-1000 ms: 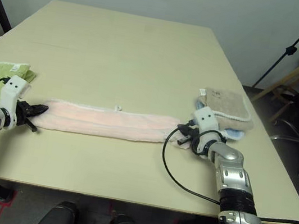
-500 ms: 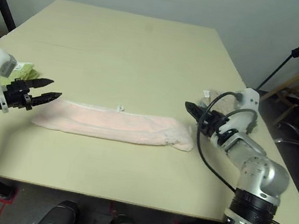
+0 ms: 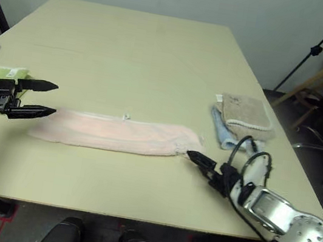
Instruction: Fold the towel and set it aside.
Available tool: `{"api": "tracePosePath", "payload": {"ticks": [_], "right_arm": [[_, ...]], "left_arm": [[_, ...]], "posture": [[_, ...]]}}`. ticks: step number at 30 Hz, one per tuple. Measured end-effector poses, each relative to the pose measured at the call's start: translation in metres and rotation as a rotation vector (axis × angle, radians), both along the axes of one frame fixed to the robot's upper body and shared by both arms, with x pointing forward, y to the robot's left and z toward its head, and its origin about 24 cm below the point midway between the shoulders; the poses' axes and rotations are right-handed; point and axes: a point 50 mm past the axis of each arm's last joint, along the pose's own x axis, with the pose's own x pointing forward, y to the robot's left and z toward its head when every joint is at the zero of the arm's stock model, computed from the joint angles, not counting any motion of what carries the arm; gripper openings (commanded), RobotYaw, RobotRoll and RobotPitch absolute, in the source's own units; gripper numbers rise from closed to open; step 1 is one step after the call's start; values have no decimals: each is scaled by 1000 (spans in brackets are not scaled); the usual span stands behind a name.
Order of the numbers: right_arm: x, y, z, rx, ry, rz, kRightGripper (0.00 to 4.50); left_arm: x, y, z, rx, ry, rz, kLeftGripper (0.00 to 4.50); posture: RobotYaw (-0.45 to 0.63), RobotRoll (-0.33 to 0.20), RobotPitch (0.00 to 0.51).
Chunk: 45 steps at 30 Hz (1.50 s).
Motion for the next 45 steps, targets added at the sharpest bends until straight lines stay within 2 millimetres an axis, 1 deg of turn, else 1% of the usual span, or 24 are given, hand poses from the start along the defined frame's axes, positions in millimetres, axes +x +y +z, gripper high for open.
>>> {"api": "tracePosePath", "payload": {"ticks": [8,10,12,17,19,21,22,28,33,35,38,41,43,45], "right_arm": [[23,22,-4,32,23,-154,4442],[29,25,-6,34,30,-187,4192],[36,28,-10,20,27,-240,3702],[44,28,-16,-36,6,-322,1696],[45,29,-18,-64,-6,-336,998],[46,28,-18,-123,-36,-344,189],[46,28,-17,-155,-54,-344,38],[43,17,-4,-389,-200,-384,38],[35,4,4,-679,-322,-369,38],[32,3,6,-770,-368,-344,38],[29,4,9,-871,-429,-312,38],[30,6,12,-975,-493,-229,38],[31,14,12,-1003,-530,-135,38],[34,30,9,-988,-559,-7,38]], "left_arm": [[-4,-5,-1,4,14,-56,4498],[-6,-5,-3,5,25,-56,4500],[-8,-6,-7,8,40,-56,4500],[-10,-7,-9,7,58,-48,4500],[-11,-7,-11,4,70,-43,4500],[-11,-7,-11,0,76,-41,4500],[-12,-8,-11,0,75,-41,4500],[-12,-8,-12,2,79,-40,4500],[-12,-8,-12,2,86,-40,4500],[-12,-8,-12,2,87,-40,4500],[-13,-8,-12,2,88,-41,4500],[-12,-8,-12,2,90,-40,4500],[-12,-8,-12,2,90,-41,4500],[-12,-8,-12,2,91,-41,4500]], "posture": [[106,0,67],[111,0,64],[116,0,63],[118,0,62],[116,0,67],[116,0,67],[116,0,67],[101,0,81],[90,0,87],[88,0,87],[86,0,88],[87,0,87],[87,0,87],[90,0,85]]}}
